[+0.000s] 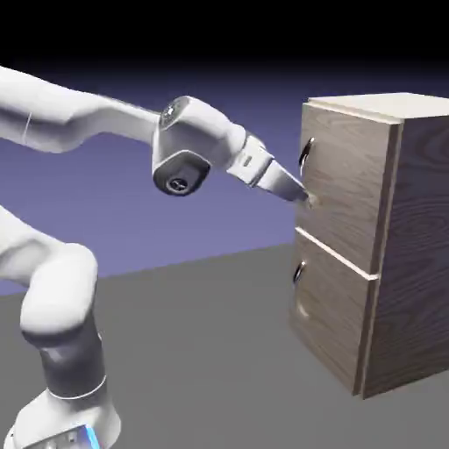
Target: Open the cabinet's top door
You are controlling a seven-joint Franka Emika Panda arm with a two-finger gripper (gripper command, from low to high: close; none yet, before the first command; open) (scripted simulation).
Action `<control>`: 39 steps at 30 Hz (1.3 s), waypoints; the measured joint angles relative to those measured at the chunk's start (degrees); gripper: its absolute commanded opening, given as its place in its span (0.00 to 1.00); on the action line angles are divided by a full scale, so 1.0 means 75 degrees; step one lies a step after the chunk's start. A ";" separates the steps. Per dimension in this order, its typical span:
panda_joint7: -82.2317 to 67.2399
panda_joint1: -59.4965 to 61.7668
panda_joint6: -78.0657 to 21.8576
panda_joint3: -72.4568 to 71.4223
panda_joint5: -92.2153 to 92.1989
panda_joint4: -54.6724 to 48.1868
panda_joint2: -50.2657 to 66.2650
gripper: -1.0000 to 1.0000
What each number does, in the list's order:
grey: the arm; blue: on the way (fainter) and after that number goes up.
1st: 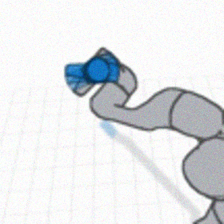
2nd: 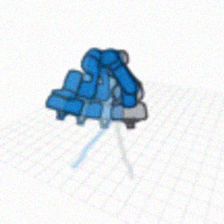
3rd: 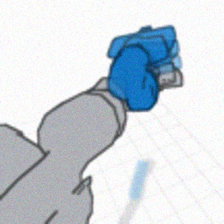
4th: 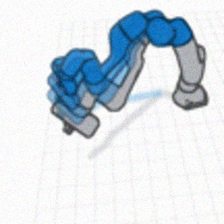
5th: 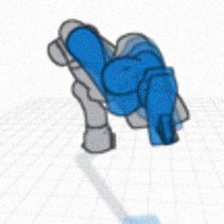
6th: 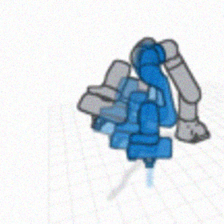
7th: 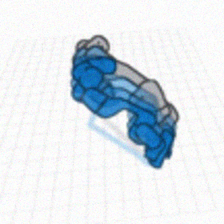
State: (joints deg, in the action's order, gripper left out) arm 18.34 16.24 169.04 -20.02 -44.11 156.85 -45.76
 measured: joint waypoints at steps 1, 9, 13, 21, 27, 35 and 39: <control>-0.0182 0.0128 -0.0037 -0.0151 -0.0332 -0.0031 -0.0099 0.50; -0.1635 0.1148 -0.0337 -0.1358 -0.2991 -0.0281 -0.0889 0.50; -0.2362 0.1658 -0.0486 -0.1961 -0.4320 -0.0407 -0.1283 0.50; -0.3815 0.2678 -0.0786 -0.3168 -0.6978 -0.0657 -0.2073 0.50; -0.4905 0.3443 -0.1010 -0.4073 -0.8972 -0.0844 -0.2666 0.50; -0.6359 0.4463 -0.1309 -0.5280 -1.1630 -0.1094 -0.3456 0.50; -0.7085 0.4973 -0.1459 -0.5884 -1.2960 -0.1220 -0.3850 0.50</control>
State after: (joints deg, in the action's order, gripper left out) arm -34.80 53.53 158.10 -64.15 -141.30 147.70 -74.64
